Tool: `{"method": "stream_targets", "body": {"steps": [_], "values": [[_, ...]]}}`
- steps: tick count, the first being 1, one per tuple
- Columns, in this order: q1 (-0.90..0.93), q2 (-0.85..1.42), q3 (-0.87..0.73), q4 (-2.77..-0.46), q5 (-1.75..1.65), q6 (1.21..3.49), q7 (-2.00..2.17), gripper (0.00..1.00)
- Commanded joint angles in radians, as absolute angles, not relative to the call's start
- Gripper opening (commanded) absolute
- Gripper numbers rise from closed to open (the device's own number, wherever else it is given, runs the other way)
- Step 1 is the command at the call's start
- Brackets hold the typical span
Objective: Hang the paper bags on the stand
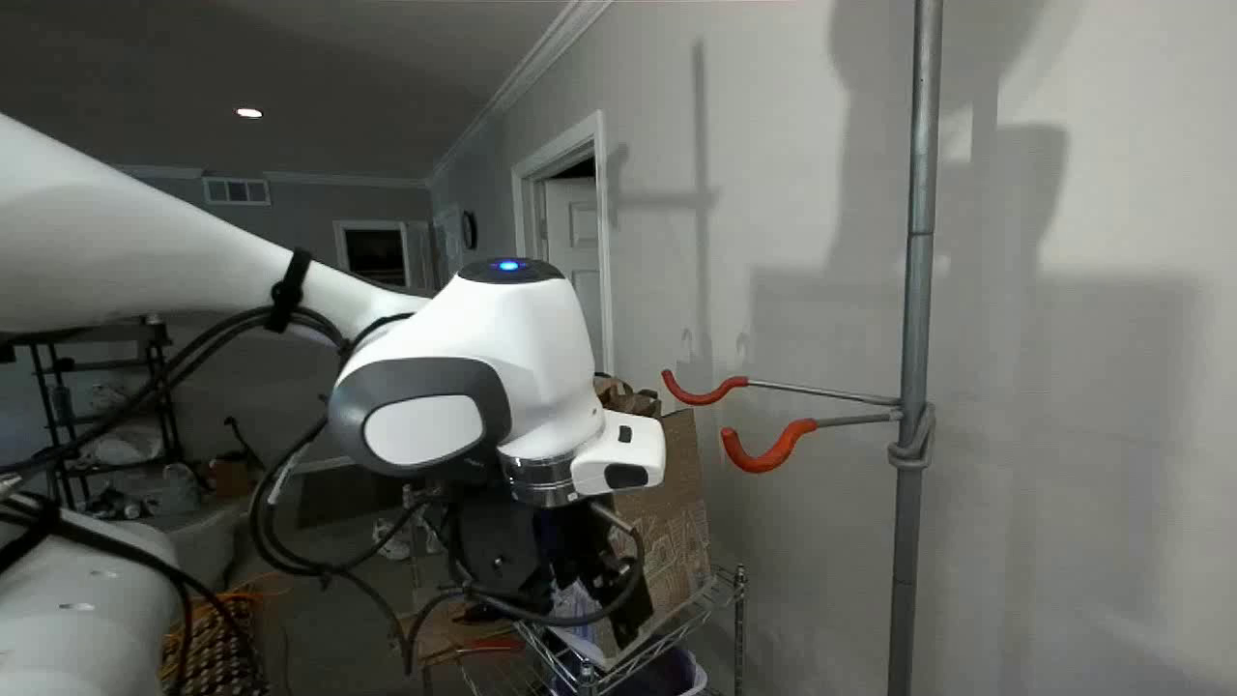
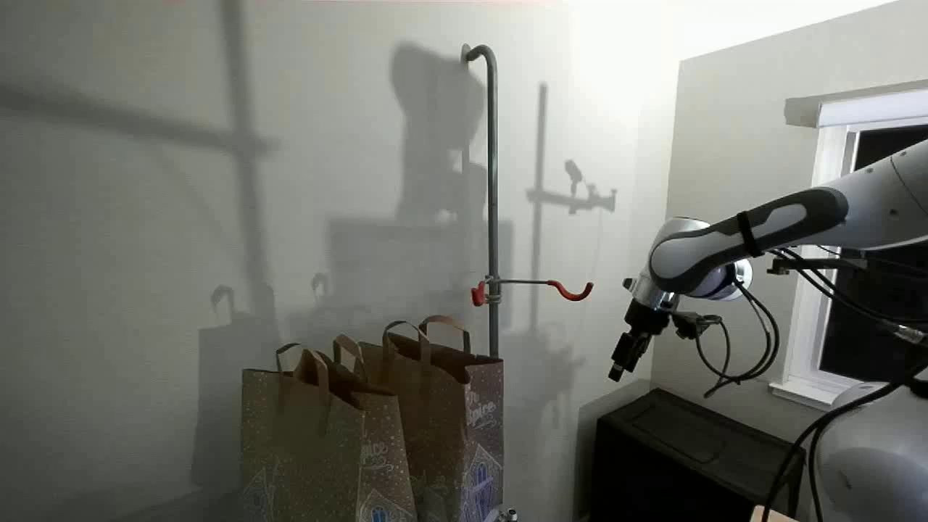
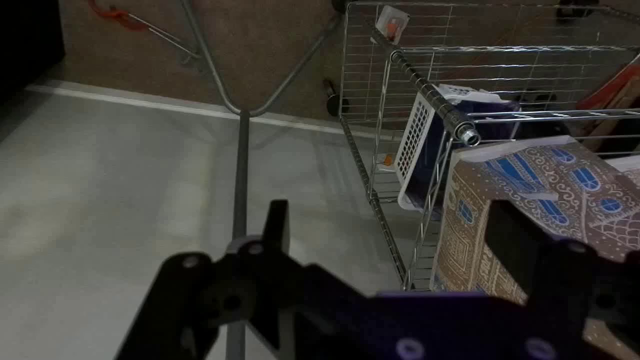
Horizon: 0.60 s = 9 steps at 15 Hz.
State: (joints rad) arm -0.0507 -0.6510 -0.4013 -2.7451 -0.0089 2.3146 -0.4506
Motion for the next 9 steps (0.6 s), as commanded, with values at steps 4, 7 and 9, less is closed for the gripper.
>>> {"method": "stream_targets", "body": {"steps": [4,7,9], "values": [[-0.07,-0.647,-0.381,-2.744,0.009,2.311,-0.463,1.0],[-0.057,-0.678,-0.351,-2.74,0.014,2.298,-0.446,1.0],[-0.027,-0.751,-0.274,-2.75,0.025,2.282,-0.407,1.0]]}}
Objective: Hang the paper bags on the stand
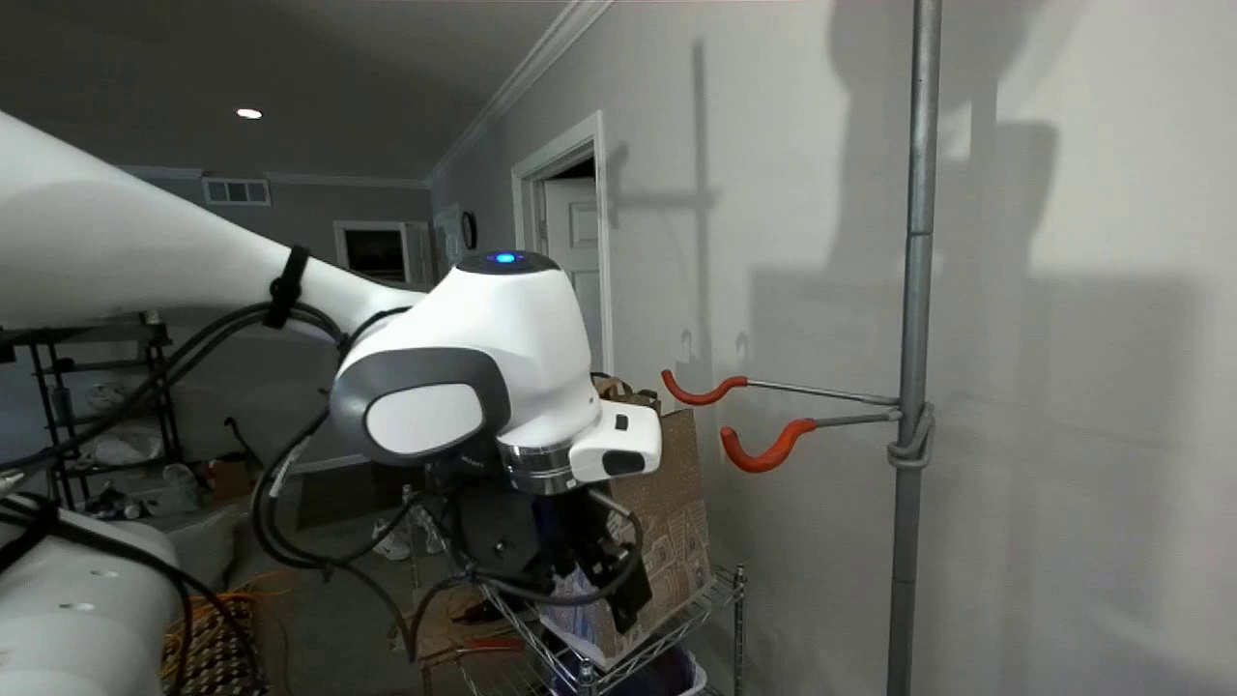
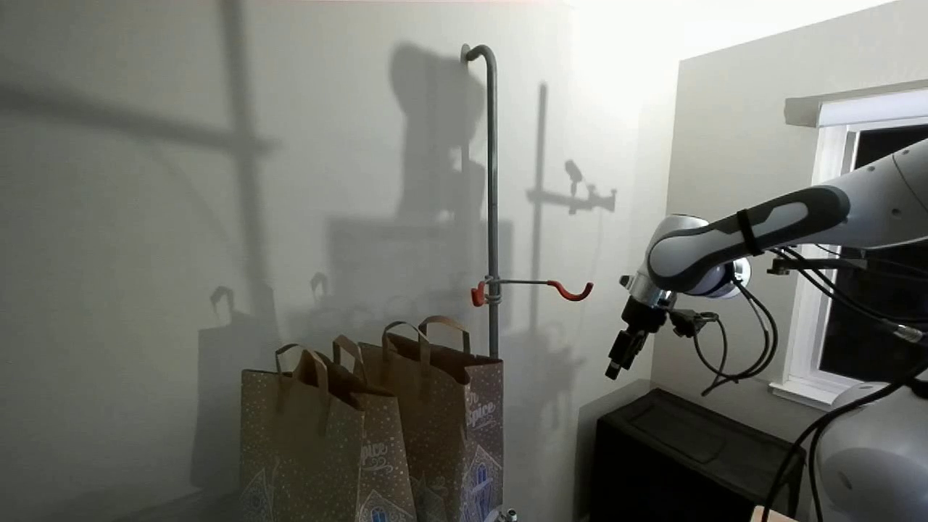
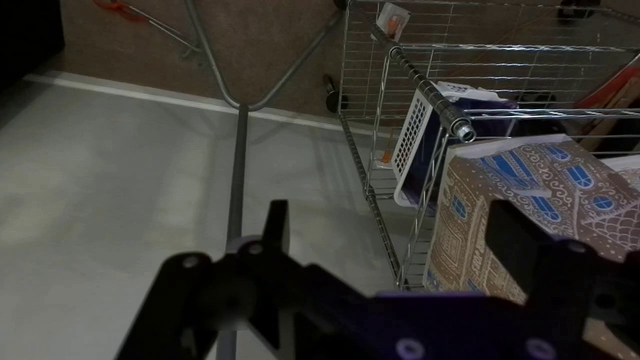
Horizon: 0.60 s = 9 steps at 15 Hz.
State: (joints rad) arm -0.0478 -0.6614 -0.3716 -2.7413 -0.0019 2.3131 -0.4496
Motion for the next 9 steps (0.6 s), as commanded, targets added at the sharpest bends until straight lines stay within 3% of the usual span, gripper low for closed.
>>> {"method": "stream_targets", "body": {"steps": [1,5,9], "values": [[0.0,-0.791,-0.223,-2.758,0.046,2.275,-0.371,1.0],[0.116,-0.82,-0.018,-2.735,0.095,2.281,-0.198,1.0],[0.19,-0.71,0.181,-2.647,0.066,2.387,-0.019,1.0]]}}
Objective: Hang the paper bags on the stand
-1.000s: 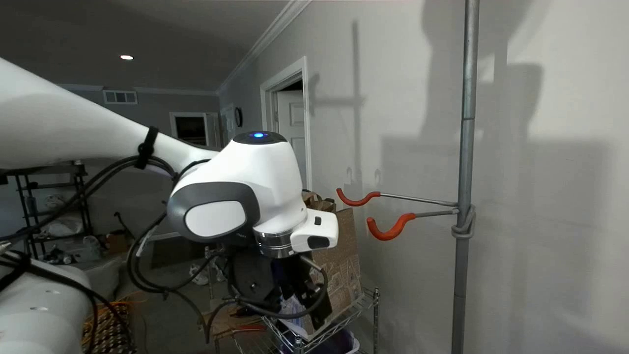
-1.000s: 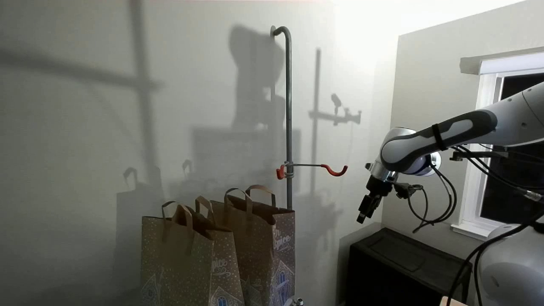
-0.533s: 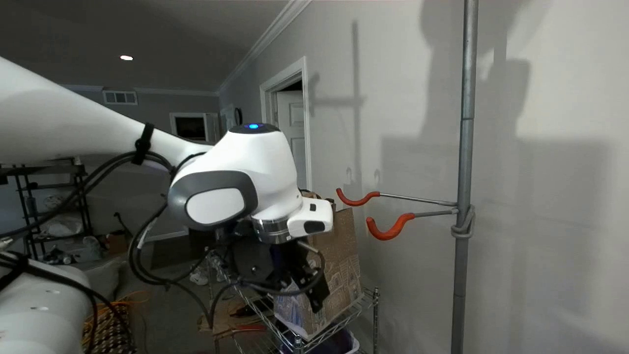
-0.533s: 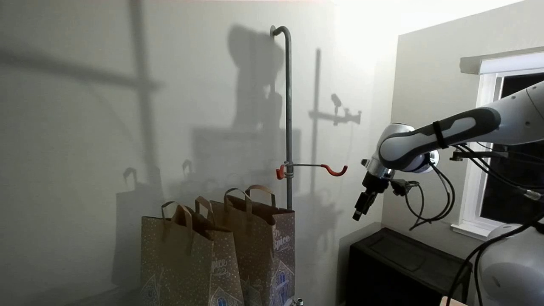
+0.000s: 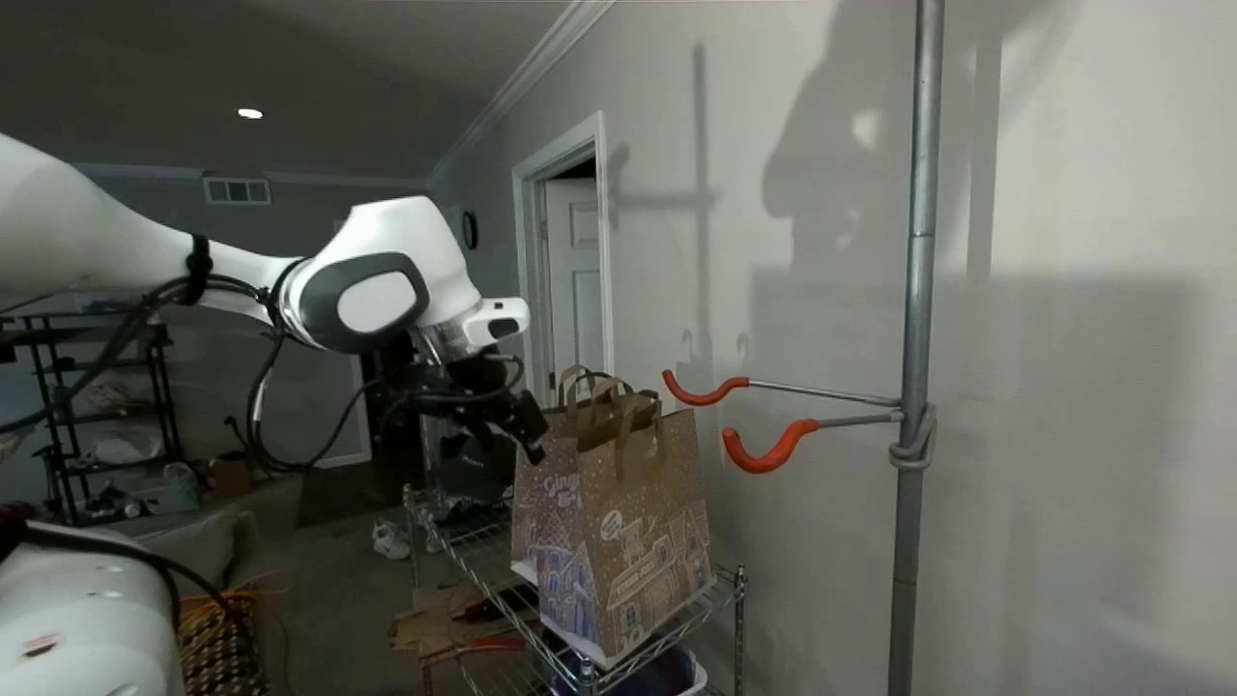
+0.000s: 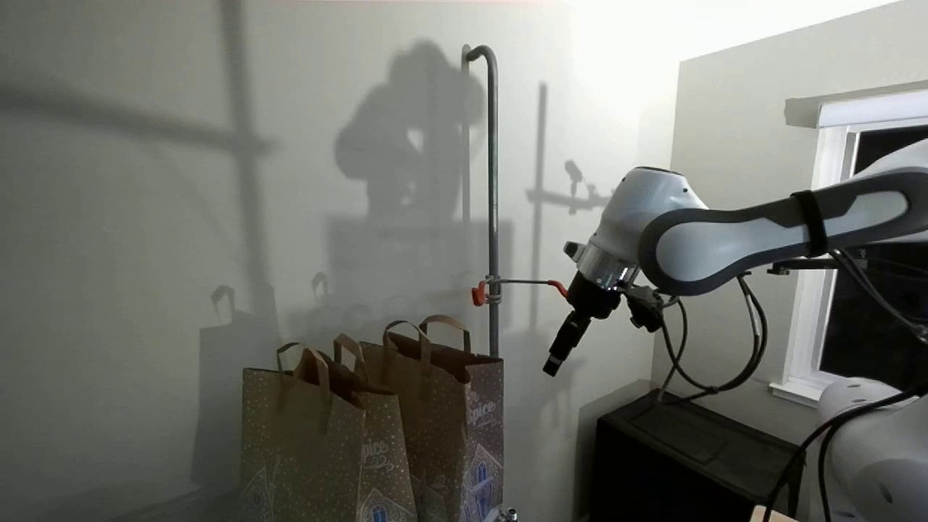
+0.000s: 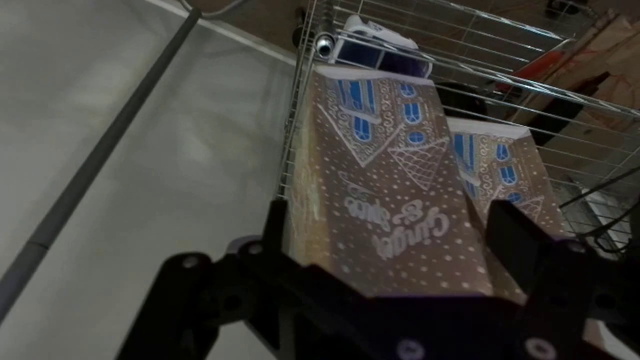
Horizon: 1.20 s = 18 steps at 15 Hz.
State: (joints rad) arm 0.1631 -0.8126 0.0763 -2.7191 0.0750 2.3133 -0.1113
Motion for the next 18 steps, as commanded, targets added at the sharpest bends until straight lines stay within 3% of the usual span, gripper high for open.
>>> {"method": "stream_targets", "body": {"steps": [1,8,18], "values": [[0.181,-0.665,0.234,-2.612,0.038,2.422,0.022,1.0],[0.063,-0.436,0.404,-2.38,-0.196,2.471,0.23,1.0],[0.019,-0.164,0.372,-2.115,-0.347,2.437,0.465,1.0]]}}
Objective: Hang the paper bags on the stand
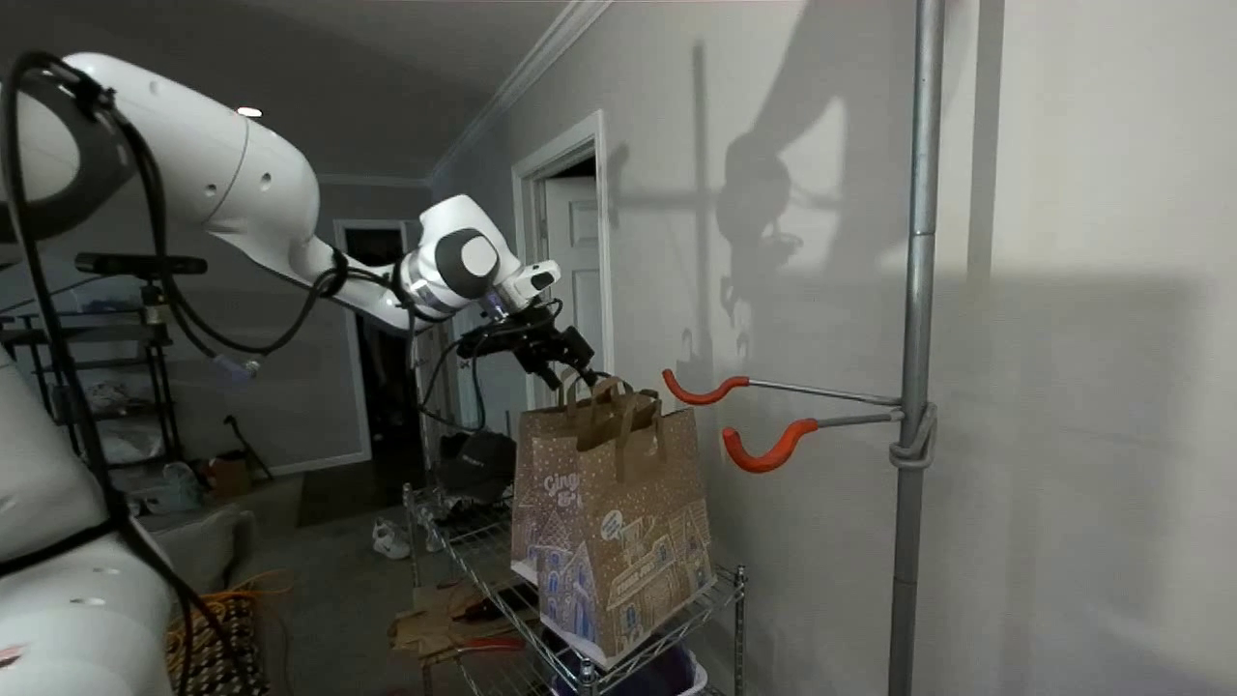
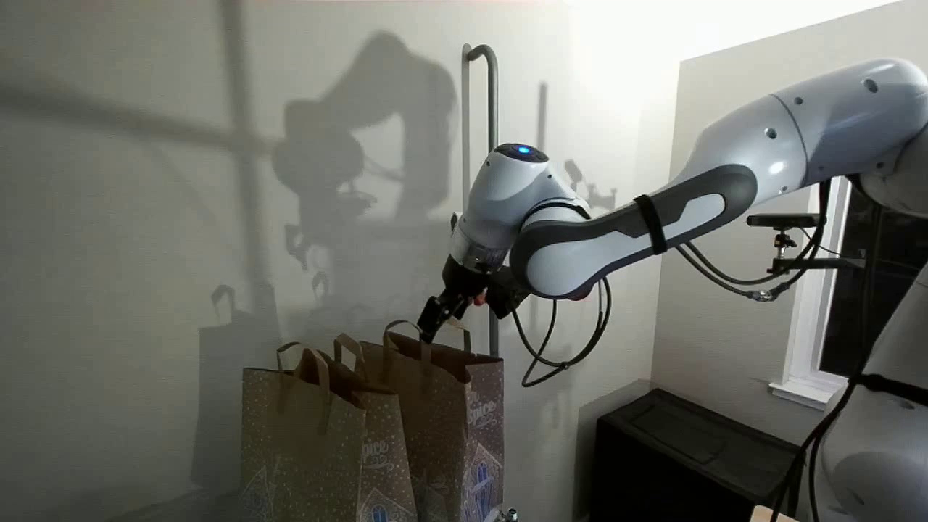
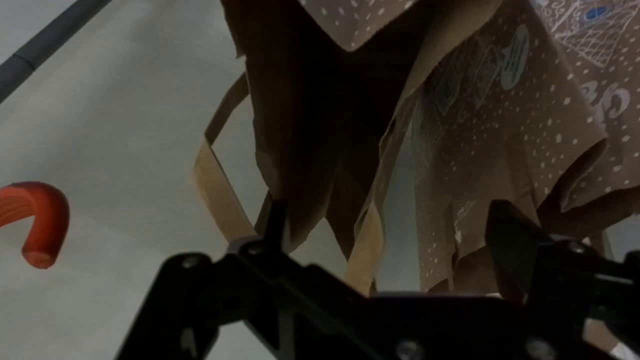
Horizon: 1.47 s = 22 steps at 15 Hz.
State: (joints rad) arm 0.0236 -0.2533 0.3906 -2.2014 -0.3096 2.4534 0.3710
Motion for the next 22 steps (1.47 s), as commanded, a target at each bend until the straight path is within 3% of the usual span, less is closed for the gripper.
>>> {"method": "stream_targets", "body": {"steps": [1,12,22], "values": [[0.021,-0.14,0.362,-2.093,-0.352,2.439,0.501,1.0],[0.149,0.095,0.236,-1.862,-0.556,2.326,0.694,1.0],[0.255,0.141,0.184,-1.754,-0.703,2.115,0.639,1.0]]}}
